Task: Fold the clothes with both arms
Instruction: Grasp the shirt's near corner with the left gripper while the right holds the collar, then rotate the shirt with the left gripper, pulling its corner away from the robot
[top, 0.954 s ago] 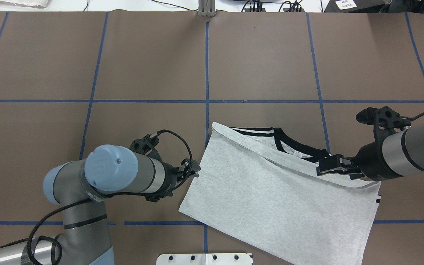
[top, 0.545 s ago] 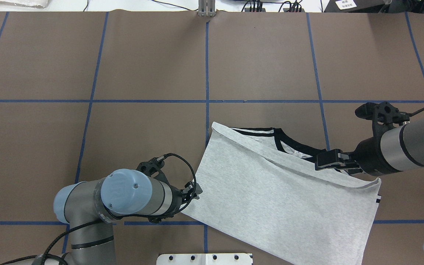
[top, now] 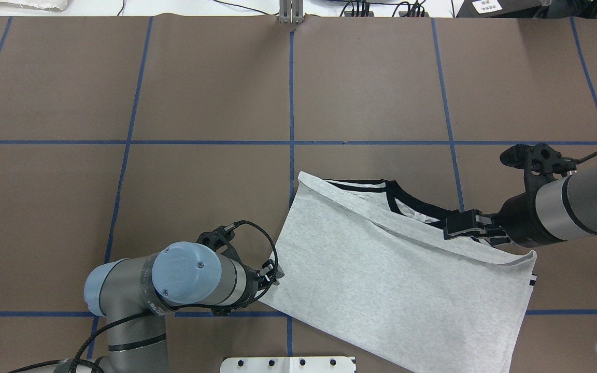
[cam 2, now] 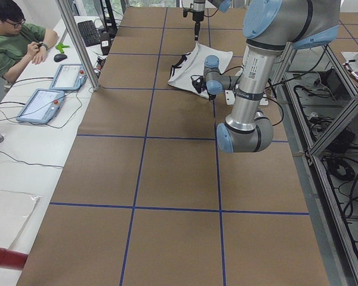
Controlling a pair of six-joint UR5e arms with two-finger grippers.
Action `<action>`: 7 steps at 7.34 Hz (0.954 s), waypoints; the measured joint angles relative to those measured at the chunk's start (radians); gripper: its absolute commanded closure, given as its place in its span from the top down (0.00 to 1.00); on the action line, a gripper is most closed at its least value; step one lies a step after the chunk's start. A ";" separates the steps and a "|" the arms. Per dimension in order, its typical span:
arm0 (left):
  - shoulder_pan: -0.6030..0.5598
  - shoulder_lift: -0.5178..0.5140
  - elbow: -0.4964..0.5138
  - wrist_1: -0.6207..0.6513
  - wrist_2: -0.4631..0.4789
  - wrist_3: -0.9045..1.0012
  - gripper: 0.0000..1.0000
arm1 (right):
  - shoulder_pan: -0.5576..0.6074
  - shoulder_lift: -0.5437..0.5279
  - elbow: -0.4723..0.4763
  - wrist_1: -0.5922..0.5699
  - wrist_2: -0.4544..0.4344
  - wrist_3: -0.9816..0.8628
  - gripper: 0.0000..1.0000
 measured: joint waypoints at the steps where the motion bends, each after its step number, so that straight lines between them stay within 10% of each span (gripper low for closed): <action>1: 0.001 0.000 0.000 -0.001 0.000 0.000 0.52 | 0.001 0.000 0.000 0.000 0.000 0.000 1.00; 5: 0.002 -0.003 0.000 -0.003 -0.001 0.003 0.00 | 0.003 -0.001 -0.002 0.000 -0.001 0.000 1.00; 7: 0.001 -0.003 -0.007 0.001 -0.001 0.003 0.00 | 0.003 -0.002 -0.003 0.000 -0.001 0.000 1.00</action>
